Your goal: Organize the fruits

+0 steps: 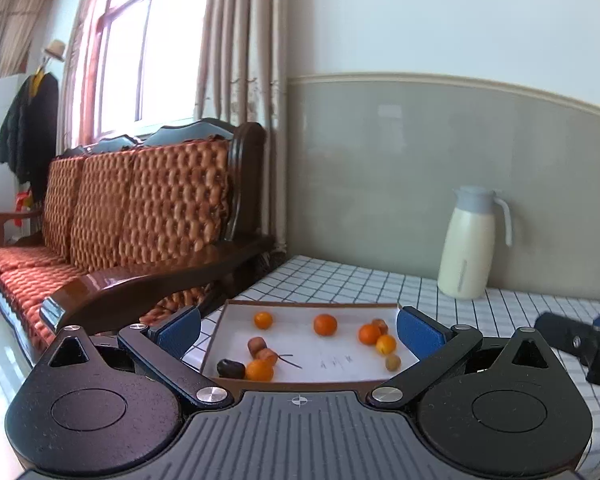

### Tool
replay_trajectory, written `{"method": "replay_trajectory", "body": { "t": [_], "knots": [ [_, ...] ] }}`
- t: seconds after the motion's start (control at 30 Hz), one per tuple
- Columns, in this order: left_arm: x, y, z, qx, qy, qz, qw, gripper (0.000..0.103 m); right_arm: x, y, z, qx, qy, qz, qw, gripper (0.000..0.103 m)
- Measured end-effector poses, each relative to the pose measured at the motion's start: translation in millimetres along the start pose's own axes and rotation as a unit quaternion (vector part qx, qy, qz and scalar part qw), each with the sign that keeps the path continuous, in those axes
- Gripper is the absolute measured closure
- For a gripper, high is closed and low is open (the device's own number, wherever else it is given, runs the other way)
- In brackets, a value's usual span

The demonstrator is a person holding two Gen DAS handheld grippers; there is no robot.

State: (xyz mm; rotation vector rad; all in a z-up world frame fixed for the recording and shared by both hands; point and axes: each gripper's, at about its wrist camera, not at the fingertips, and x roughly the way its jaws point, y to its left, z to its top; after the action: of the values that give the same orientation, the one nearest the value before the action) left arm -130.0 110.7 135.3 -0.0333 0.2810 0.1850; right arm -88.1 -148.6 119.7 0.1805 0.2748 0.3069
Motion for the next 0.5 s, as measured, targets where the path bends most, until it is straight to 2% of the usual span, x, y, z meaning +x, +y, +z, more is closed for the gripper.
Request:
{"method": "replay_trajectory", "body": {
  "t": [0.13,0.5],
  "knots": [
    [-3.0,-7.8,-1.3,0.009,0.002,-0.010,0.9999,0.000,-2.6,-1.0,1.7,0.004,-0.005,-0.002,1.000,0.006],
    [1.5,-11.0,-4.6,-0.006,0.009,-0.019,0.9998,0.000,1.2,-4.9,-2.3,0.005,-0.003,-0.018,1.000,0.006]
  ]
}}
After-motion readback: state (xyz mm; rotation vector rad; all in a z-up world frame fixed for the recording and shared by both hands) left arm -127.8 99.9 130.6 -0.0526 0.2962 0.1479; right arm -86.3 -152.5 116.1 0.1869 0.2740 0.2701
